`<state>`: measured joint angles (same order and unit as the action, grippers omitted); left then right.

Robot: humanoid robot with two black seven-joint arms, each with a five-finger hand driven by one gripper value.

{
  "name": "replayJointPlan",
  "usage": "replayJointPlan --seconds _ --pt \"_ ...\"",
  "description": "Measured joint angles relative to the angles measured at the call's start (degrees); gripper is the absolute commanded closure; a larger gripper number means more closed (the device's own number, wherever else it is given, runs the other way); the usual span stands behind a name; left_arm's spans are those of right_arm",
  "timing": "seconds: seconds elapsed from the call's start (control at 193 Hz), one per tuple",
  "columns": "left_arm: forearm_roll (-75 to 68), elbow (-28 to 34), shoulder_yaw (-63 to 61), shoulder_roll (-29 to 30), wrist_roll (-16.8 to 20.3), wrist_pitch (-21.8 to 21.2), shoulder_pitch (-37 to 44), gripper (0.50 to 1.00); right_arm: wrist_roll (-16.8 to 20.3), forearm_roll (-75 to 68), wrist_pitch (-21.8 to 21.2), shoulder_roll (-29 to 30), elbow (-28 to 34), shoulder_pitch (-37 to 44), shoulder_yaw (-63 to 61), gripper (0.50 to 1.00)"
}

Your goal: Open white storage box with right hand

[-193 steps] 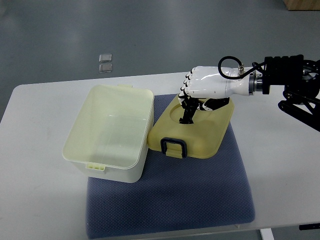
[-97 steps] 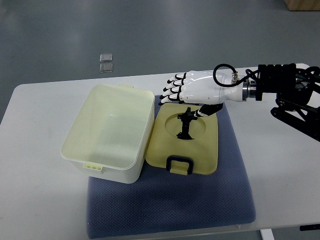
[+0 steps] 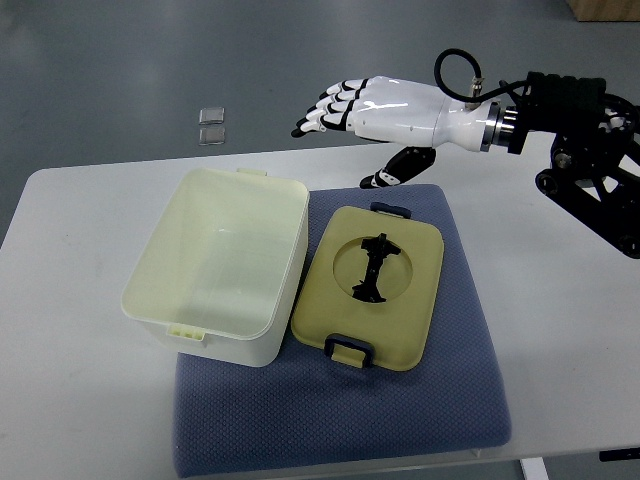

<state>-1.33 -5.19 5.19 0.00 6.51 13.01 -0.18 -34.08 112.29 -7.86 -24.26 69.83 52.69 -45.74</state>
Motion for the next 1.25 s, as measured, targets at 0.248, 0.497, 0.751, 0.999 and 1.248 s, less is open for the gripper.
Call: replayJointPlan --seconds 0.248,0.497,0.751,0.999,1.248 --pt "0.00 0.00 0.00 0.00 0.00 0.00 0.00 0.500 20.55 -24.29 0.72 7.51 -6.27 -2.34 -13.10 0.611" --pt "0.00 0.00 0.00 0.00 0.00 0.00 0.00 0.500 32.04 -51.54 10.29 10.55 -14.45 -2.69 -16.70 0.576" --pt "0.00 0.00 0.00 0.00 0.00 0.00 -0.01 0.500 32.61 -72.48 14.99 11.53 -19.47 -2.97 -16.50 0.572" --pt "0.00 0.00 0.00 0.00 0.00 0.00 0.00 0.500 32.03 -74.05 15.84 12.05 -20.92 -4.45 -16.07 0.572" --pt "0.00 0.00 0.00 0.00 0.00 0.00 0.00 0.500 31.97 -74.09 15.70 12.13 -22.24 -4.45 -12.99 0.572"
